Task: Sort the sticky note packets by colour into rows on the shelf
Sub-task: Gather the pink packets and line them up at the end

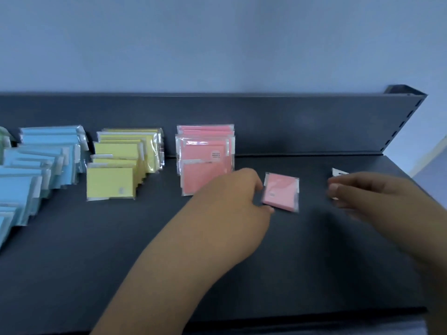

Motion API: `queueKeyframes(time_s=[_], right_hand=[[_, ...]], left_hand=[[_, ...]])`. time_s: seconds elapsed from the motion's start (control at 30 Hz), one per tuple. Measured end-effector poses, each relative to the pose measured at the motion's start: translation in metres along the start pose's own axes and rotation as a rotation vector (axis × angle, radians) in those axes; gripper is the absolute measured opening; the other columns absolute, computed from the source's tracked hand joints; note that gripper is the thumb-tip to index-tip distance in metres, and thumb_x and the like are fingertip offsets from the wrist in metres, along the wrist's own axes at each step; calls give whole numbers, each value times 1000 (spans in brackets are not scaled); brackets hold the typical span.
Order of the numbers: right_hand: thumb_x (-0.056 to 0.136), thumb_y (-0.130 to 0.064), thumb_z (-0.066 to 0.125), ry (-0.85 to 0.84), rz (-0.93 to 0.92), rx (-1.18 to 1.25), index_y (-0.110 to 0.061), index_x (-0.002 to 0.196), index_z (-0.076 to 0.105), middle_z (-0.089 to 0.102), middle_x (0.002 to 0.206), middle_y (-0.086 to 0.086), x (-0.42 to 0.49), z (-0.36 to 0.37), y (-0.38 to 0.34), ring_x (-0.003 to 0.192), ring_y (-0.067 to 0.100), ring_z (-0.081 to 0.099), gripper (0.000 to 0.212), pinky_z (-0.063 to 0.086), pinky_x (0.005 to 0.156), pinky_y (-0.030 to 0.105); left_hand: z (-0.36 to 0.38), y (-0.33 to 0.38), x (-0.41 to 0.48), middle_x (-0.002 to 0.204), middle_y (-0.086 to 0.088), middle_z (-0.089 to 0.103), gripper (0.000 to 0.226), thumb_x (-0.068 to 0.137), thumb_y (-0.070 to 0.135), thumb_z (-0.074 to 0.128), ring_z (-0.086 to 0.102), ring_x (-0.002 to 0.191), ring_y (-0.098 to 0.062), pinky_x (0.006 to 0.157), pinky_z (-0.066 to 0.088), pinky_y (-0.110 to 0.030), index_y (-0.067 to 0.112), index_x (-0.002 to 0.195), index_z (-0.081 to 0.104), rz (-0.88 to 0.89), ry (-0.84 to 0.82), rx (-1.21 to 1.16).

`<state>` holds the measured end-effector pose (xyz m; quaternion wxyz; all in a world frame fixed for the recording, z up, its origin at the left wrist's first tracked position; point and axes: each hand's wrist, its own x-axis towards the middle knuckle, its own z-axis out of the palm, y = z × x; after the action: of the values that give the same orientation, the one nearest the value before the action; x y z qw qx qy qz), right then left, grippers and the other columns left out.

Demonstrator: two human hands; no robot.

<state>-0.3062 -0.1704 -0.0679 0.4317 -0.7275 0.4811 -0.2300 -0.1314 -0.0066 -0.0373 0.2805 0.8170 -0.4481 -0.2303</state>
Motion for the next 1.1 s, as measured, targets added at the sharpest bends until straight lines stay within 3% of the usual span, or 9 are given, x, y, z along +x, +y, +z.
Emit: queueKeyframes(time_s=[0.1,0.33,0.43,0.53,0.6,0.7,0.8,0.93,1.1], right_hand=[[88,-37,74,-108,-8,38,-42,100,78,79,99,-12,8,-12,8,100,13,74,13,53,102,43],[81,-35,77,-251,-44,103,-41,90,80,79,92,-11,22,-61,29,98,14,74,11,52,104,47],[83,-33,77,-287,-39,137,-37,87,81,80,89,-6,29,-74,39,93,18,75,7,55,102,48],[86,-28,75,-289,-13,200,-32,86,81,80,87,-6,34,-79,49,87,17,76,7,59,95,46],[87,-32,74,-270,-38,189,-33,96,79,78,86,-12,37,-79,52,88,14,75,10,58,95,46],[94,-28,70,-294,-74,216,-31,105,77,79,89,-15,40,-82,50,86,10,75,14,60,91,42],[95,-17,69,-273,-128,254,-24,94,80,80,83,-6,39,-84,50,78,12,77,14,63,81,45],[91,-12,72,-200,-199,260,-25,88,80,79,78,-4,36,-87,49,71,10,75,16,54,60,31],[89,-9,74,-205,-287,282,-25,88,81,80,81,-5,29,-85,37,78,13,77,18,63,74,40]], left_hand=[[38,22,26,119,5,58,33,93,45,57,57,103,-20,75,45,-33,25,120,53,-61,73,156],[106,72,76,124,-13,50,44,89,31,66,48,116,-32,76,36,-35,10,123,48,-298,220,395],[109,83,72,97,-4,55,31,82,32,68,57,98,-29,67,35,-31,13,98,49,-298,318,301],[108,103,58,81,-3,66,31,79,44,62,65,82,-27,66,50,-33,14,89,63,-332,335,-70],[110,116,52,80,-8,75,30,76,38,58,72,76,-26,76,62,-39,12,86,70,-325,262,-455],[119,127,45,85,-13,78,22,94,21,53,73,73,-23,73,64,-37,11,92,72,-294,62,-818],[125,124,39,86,-12,78,25,103,17,50,76,78,-24,77,64,-39,9,97,73,-257,11,-799],[125,118,39,89,-1,79,17,100,22,60,76,89,-21,86,62,-41,19,97,76,-163,100,-661],[113,113,35,86,1,77,4,90,22,72,74,86,-27,79,60,-48,22,91,76,-128,187,-522]])
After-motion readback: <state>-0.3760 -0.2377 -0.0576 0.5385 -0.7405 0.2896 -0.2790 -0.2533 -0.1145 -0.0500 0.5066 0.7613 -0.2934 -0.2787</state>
